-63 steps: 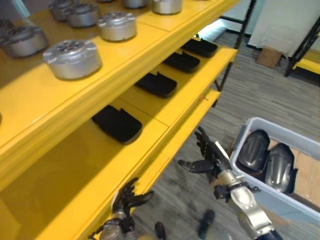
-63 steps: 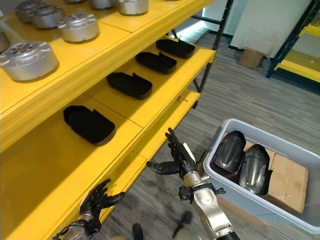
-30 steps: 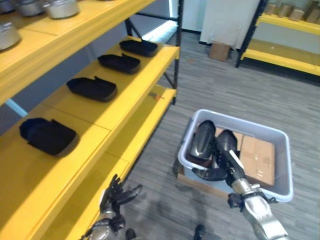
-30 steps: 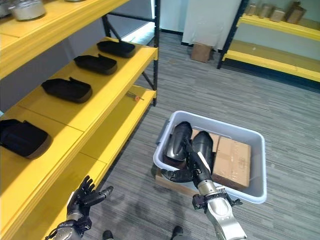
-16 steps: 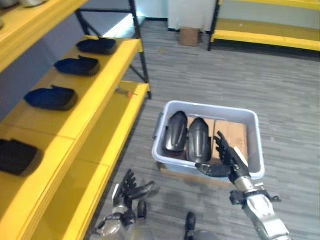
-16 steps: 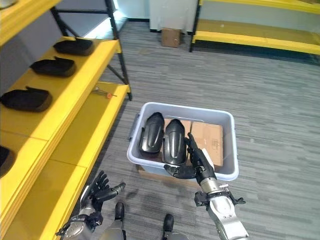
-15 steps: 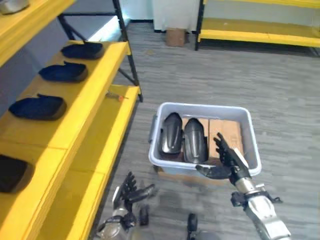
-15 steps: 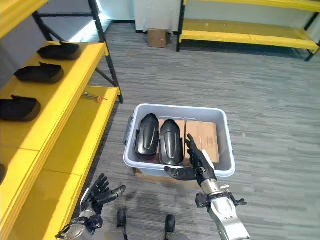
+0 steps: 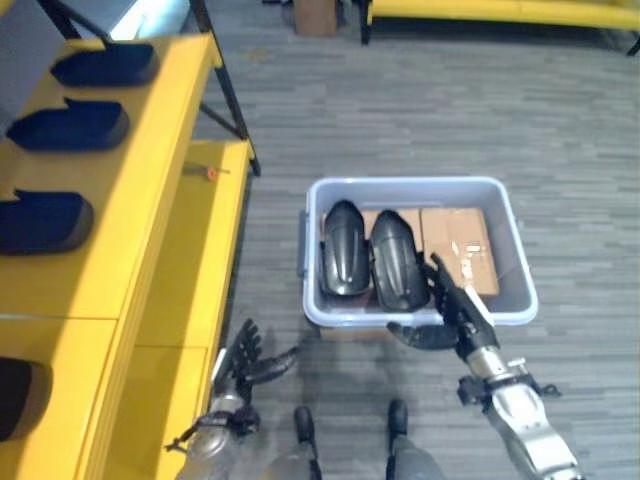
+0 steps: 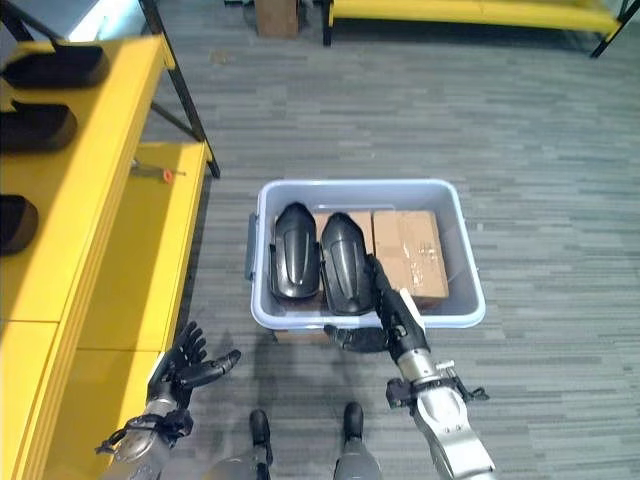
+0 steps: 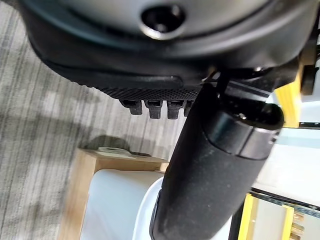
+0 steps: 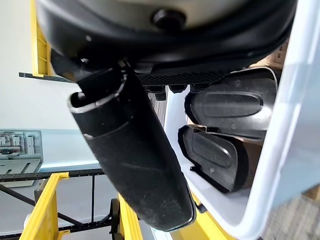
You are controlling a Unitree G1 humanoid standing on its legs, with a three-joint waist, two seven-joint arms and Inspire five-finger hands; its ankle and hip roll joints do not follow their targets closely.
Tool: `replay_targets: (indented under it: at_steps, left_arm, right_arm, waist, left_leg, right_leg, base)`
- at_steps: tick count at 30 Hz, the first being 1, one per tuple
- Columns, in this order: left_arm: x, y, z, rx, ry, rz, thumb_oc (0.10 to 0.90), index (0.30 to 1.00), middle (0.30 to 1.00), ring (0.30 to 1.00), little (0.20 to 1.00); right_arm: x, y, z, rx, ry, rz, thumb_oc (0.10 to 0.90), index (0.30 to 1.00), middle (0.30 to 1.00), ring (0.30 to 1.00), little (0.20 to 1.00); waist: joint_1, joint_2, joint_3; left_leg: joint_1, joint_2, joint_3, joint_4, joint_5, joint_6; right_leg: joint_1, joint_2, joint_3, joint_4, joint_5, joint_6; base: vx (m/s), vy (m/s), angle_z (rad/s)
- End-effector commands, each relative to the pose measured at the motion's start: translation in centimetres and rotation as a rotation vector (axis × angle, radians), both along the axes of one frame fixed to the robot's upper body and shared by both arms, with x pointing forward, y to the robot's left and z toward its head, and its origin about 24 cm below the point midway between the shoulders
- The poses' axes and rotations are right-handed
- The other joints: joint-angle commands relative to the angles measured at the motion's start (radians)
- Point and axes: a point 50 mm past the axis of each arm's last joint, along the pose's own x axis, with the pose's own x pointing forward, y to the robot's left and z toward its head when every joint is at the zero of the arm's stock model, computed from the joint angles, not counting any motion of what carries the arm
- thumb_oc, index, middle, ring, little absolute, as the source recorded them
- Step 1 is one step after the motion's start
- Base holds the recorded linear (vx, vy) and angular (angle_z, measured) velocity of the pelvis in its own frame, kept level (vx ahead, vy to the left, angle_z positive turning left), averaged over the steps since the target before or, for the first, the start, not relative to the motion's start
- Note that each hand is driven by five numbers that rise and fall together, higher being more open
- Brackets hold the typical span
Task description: Move parts from the plastic box to the shelf.
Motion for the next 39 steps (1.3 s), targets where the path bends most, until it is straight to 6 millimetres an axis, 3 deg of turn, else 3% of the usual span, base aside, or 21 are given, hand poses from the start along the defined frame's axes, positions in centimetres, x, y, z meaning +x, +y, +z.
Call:
replay_targets:
  at_steps: [1,16,23,24,39]
  left_arm:
    - [2.6,0.3,4.4,0.05,-0.246,-0.01,0.9,1.0,1.0,1.0,1.0]
    - [4.7,-1.2,6.3,0.034,-0.329,-0.047,0.9,1.0,1.0,1.0,1.0]
    - [4.9,-1.6,6.5,0.016,-0.344,-0.051,0.9,1.0,1.0,1.0,1.0]
    - [4.9,-1.7,6.7,0.017,-0.351,-0.055,0.9,1.0,1.0,1.0,1.0]
    - [6.1,-1.9,8.0,0.036,-0.408,-0.045,0.9,1.0,1.0,1.0,1.0]
  right_arm:
    - [1.9,-0.8,7.3,-0.071,-0.375,-0.057,0.9,1.0,1.0,1.0,1.0]
    - [5.5,-2.5,12.1,-0.264,-0.537,-0.218,0.9,1.0,1.0,1.0,1.0]
    - [6.4,-2.9,15.5,-0.449,-0.666,-0.296,0.9,1.0,1.0,1.0,1.0]
    - [6.7,-2.9,16.0,-0.539,-0.689,-0.315,0.9,1.0,1.0,1.0,1.0]
    - [8.4,-3.4,18.4,-0.956,-0.763,-0.467,0.9,1.0,1.0,1.0,1.0]
  waist:
    - [0.023,-0.008,0.004]
    - [0.049,0.009,0.104]
    - [0.058,0.02,0.144]
    - [0.061,0.02,0.153]
    - [0.072,0.012,0.182]
  left_leg:
    - [-0.047,0.086,-0.039,0.084,-0.004,-0.046]
    - [-0.14,0.093,-0.061,0.066,0.045,-0.065]
    - [-0.178,0.097,-0.059,0.088,0.045,-0.069]
    - [-0.186,0.097,-0.06,0.093,0.044,-0.069]
    - [-0.233,0.101,-0.072,0.108,0.044,-0.073]
  right_leg:
    - [-0.004,-0.065,-0.04,0.092,-0.03,0.046]
    - [-0.101,-0.071,-0.054,0.11,-0.004,0.046]
    - [-0.14,-0.07,-0.048,0.126,0.001,0.045]
    - [-0.148,-0.069,-0.046,0.131,0.002,0.045]
    - [-0.191,-0.058,-0.051,0.15,-0.001,0.039]
  base:
    - [-0.06,-0.013,0.03]
    - [-0.03,-0.013,0.04]
    - [-0.02,-0.002,0.0]
    - [0.0,0.0,0.0]
    - [0.0,0.0,0.0]
